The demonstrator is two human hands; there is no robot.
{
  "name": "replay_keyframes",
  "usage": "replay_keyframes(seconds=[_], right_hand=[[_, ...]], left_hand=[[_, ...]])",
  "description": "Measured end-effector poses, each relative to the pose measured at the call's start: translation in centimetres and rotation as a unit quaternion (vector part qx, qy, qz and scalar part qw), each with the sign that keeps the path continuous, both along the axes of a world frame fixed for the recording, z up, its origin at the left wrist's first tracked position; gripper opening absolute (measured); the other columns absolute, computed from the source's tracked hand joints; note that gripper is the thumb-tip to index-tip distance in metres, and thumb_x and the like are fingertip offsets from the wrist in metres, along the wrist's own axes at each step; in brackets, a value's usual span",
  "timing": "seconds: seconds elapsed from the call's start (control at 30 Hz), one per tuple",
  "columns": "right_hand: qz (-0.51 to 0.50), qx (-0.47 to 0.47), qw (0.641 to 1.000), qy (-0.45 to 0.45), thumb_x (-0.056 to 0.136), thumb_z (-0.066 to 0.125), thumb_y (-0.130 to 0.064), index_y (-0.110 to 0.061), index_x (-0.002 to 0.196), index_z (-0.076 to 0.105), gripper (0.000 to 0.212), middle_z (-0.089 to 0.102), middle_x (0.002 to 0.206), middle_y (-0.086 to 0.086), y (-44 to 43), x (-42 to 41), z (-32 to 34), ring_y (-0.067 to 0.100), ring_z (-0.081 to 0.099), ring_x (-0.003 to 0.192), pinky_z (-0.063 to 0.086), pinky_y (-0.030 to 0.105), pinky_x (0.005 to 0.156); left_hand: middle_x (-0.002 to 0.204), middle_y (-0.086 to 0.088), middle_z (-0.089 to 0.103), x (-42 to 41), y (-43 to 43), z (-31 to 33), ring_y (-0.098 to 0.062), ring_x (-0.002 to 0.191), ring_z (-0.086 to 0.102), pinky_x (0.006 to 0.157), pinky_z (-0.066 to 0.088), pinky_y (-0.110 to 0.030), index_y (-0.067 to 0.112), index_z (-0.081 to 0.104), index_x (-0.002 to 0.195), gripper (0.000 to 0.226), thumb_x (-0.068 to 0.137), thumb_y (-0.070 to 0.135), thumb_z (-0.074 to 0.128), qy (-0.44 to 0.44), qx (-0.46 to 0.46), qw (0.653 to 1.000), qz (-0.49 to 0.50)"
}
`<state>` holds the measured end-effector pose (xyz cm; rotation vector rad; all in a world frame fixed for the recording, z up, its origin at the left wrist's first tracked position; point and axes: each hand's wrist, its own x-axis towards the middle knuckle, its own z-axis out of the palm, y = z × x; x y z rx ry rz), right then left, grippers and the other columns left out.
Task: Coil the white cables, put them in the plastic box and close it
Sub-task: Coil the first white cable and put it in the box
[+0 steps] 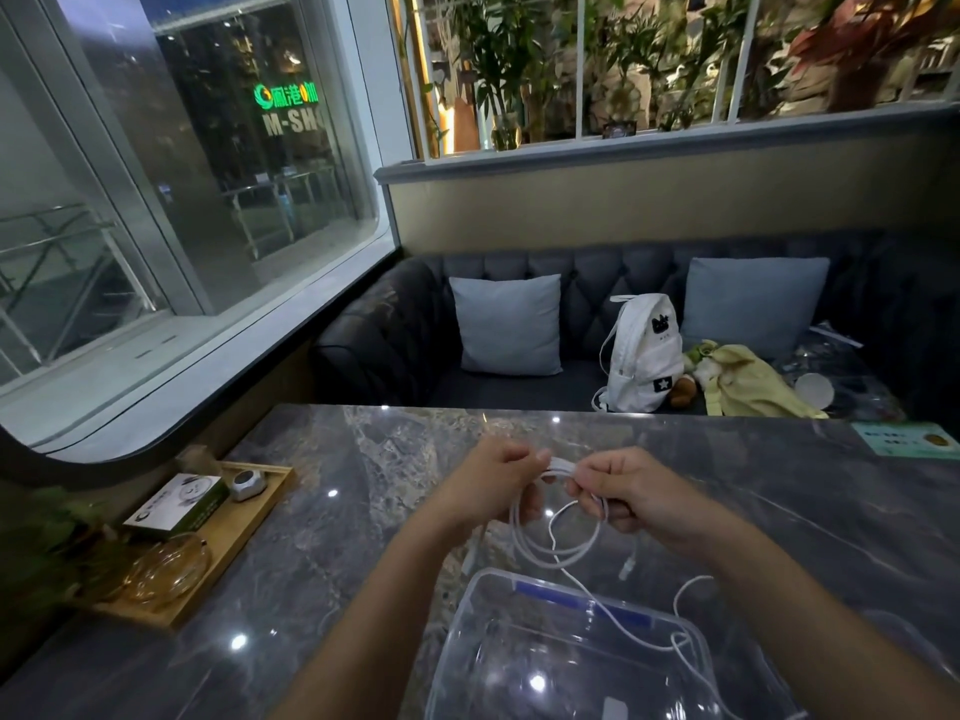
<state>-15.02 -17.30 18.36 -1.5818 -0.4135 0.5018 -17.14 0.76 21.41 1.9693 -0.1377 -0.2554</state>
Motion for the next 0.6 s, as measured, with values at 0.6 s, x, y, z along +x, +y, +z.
replay_keyframes(seconds=[0.6], right_hand=[[-0.054,-0.021,0.998,-0.032,0.093,0.049,-0.014,-0.019,0.057,0.063,0.039,0.050,0.042,-0.007,0.2,-0.7,0.1,0.003,0.028,0.033,0.020,0.015,0.034]], left_hand=[[0.052,0.003,0.064,-0.2,0.4,-3.1,-0.010,0.049,0.059,0.051,0.048,-0.020,0.012,0.062,0.061,0.019,0.067,0.006,0.079,-0.019,-0.101,0.995,0.008]])
